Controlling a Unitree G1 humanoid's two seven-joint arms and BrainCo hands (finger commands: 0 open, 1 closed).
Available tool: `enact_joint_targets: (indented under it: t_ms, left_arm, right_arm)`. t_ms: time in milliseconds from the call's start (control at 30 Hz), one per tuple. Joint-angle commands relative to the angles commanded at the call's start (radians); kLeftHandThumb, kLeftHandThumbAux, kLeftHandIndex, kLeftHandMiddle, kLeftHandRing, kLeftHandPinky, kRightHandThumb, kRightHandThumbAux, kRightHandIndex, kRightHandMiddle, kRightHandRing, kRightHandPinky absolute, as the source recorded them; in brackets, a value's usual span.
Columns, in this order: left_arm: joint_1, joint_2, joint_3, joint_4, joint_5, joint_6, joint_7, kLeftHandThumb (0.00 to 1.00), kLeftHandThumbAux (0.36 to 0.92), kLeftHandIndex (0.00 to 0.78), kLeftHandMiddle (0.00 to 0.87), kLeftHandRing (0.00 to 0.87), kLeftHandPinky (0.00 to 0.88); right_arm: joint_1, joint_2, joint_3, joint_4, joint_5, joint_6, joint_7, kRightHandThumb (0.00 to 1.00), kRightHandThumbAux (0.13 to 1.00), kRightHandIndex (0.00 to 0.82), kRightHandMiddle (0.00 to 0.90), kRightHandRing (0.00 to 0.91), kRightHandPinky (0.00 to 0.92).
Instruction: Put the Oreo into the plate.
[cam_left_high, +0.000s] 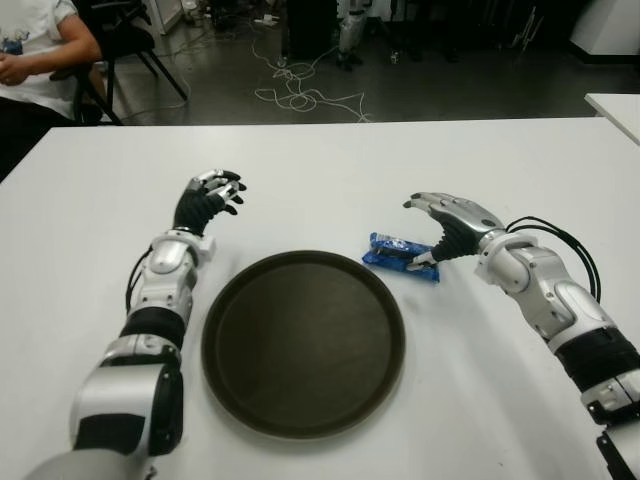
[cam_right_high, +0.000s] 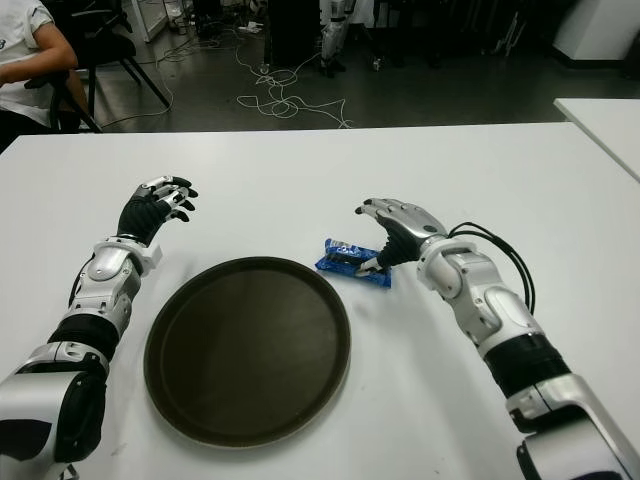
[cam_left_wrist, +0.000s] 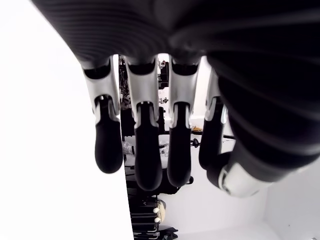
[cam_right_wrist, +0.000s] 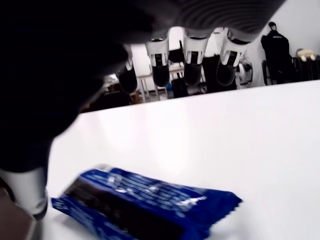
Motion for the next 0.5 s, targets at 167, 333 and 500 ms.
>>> enact_joint_targets:
  t_ms: [167, 333, 500]
  left_arm:
    - [0.0, -0.002, 0.0, 0.0, 0.0, -0.006, 0.002, 0.834, 0.672, 0.419, 0.468, 0.515, 0.567]
    - [0.001, -0.003, 0.001, -0.002, -0.002, -0.007, -0.003, 0.834, 0.671, 0.419, 0.469, 0.52, 0.575]
    - [0.002, -0.003, -0.001, -0.004, 0.002, -0.006, 0.004, 0.834, 0.672, 0.419, 0.469, 0.517, 0.565]
  right_arm:
    - [-0.026, 0.005, 0.013, 0.065, -0.003, -0.01, -0.009, 0.0, 0.586, 0.0, 0.0, 0.0, 0.03]
    - [-0.042, 0.007, 0.024, 0.099, -0.002, -0.015, -0.008, 0.0, 0.568, 0.0, 0.0, 0.0, 0.046]
    - [-0.057, 0.01, 0.034, 0.132, -0.006, -0.025, -0.01, 0.0, 0.567, 0.0, 0.0, 0.0, 0.052]
